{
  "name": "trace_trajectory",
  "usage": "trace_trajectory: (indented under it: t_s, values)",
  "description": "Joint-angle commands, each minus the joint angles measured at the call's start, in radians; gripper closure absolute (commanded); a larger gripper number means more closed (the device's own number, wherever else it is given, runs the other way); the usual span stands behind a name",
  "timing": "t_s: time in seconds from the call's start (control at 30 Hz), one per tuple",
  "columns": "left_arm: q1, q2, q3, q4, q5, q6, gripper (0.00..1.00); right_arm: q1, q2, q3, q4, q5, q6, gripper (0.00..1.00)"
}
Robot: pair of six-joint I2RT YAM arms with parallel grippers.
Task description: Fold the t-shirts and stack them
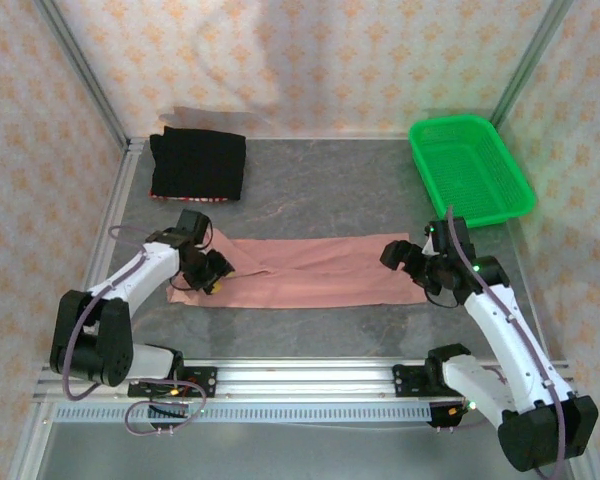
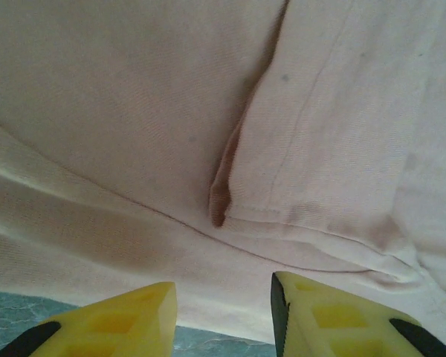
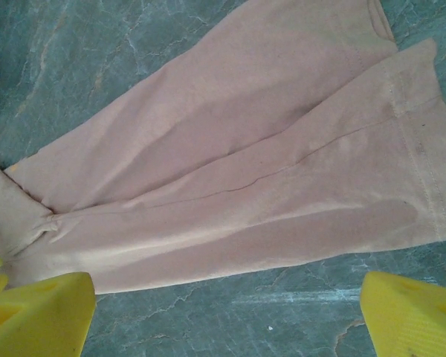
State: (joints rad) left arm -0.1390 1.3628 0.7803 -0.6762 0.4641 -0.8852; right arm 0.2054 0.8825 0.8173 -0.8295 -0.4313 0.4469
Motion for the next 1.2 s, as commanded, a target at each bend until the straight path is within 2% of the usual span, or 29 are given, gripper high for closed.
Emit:
trace_trajectory:
  t_s: [0.0, 0.33, 0.73, 1.17]
  values:
    - [-0.007, 0.014, -0.011, 0.043, -0.036, -0.028, 0.63, 0.008, -0.020, 0.032, 0.010, -0.003, -0.021, 0.08]
    - [-0.011, 0.106, 0.032, 0.092, -0.072, -0.027, 0.69, 0.009, -0.031, 0.022, 0.023, -0.020, -0.019, 0.07]
    - [-0.031, 0.160, 0.127, 0.070, -0.090, 0.001, 0.98, 0.009, -0.036, 0.011, 0.046, -0.029, -0.014, 0.06]
    - [-0.036, 0.285, 0.307, 0.055, -0.086, 0.049, 1.00, 0.010, -0.030, -0.017, 0.067, -0.037, -0.007, 0.04]
